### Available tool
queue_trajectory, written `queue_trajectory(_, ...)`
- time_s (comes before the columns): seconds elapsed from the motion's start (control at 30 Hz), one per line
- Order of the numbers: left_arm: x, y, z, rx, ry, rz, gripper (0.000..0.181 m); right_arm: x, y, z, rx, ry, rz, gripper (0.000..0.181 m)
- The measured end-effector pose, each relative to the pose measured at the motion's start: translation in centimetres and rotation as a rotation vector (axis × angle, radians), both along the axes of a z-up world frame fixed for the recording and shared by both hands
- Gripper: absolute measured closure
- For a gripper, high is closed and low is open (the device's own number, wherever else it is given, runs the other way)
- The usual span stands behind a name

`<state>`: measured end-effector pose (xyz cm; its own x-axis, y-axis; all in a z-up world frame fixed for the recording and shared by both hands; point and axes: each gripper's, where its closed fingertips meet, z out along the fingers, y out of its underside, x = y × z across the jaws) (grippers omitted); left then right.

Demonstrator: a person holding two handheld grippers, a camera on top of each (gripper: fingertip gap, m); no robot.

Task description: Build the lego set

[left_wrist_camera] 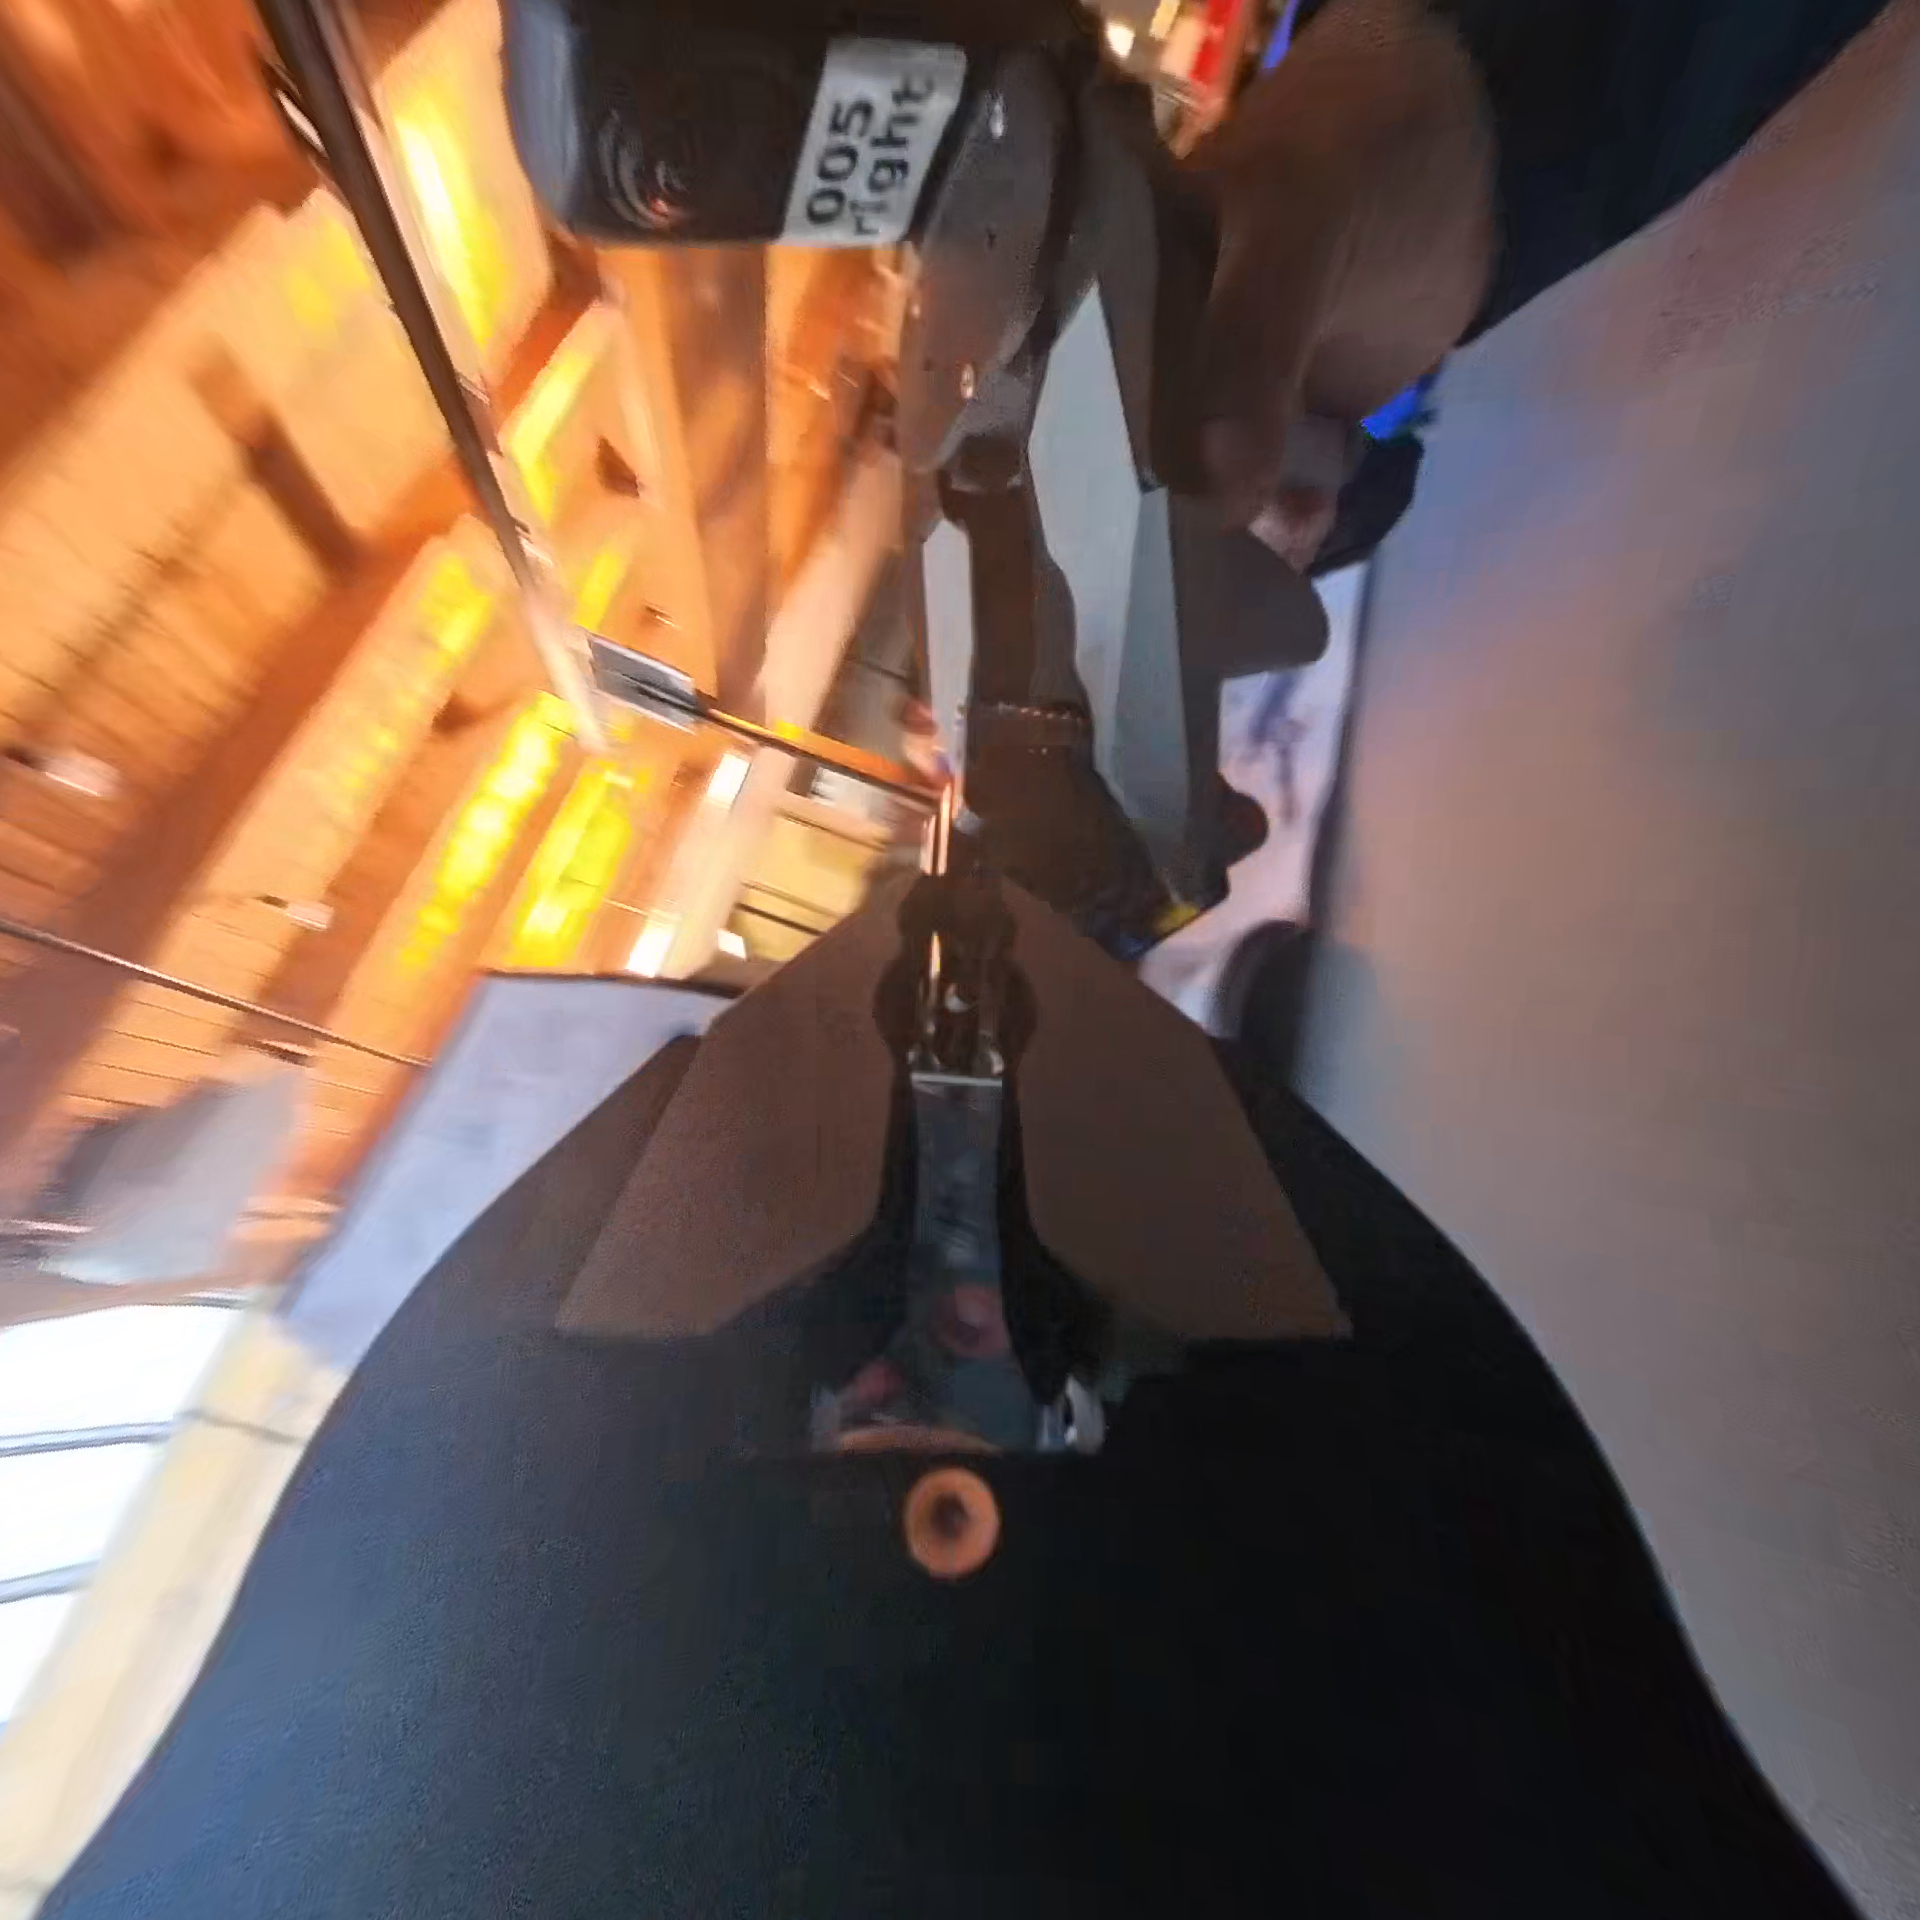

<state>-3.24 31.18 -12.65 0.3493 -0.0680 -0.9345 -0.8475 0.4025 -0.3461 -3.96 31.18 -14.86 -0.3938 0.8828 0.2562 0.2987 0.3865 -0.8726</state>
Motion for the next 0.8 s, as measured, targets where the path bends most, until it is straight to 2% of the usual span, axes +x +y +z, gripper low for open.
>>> queue_trajectory(0.03,-0.5,0.6,-0.9,-0.091,-0.040,0.001,0.176,0.0,0.3,-1.0,-0.047,-0.062,-0.009,0.135)
queue_trajectory(0.17,-1.2,1.7,-3.8,-0.436,-0.231,-0.034,0.175,-0.3,0.9,-3.9,-0.148,-0.189,-0.014,0.134)
queue_trajectory(0.3,-1.1,1.6,-4.7,-0.631,-0.375,-0.074,0.174,0.0,0.4,-4.9,-0.243,-0.267,0.020,0.132)
queue_trajectory(0.37,-1.3,1.7,-5.0,-0.699,-0.419,-0.068,0.174,0.1,0.3,-4.9,-0.289,-0.276,0.027,0.127)
queue_trajectory(0.43,-2.0,1.9,-5.9,-0.765,-0.426,-0.016,0.174,0.1,0.8,-5.0,-0.367,-0.308,-0.004,0.130)
queue_trajectory(0.53,-2.6,2.3,-5.8,-0.754,-0.449,0.006,0.174,0.0,2.0,-4.2,-0.468,-0.287,-0.037,0.127)
queue_trajectory(0.67,-2.2,1.9,-6.4,-0.881,-0.530,-0.030,0.174,-0.1,2.5,-2.5,-0.427,-0.176,-0.030,0.124)
queue_trajectory(0.8,-2.1,1.6,-6.5,-0.972,-0.607,-0.063,0.174,-0.2,2.0,-3.0,-0.348,-0.176,-0.013,0.125)
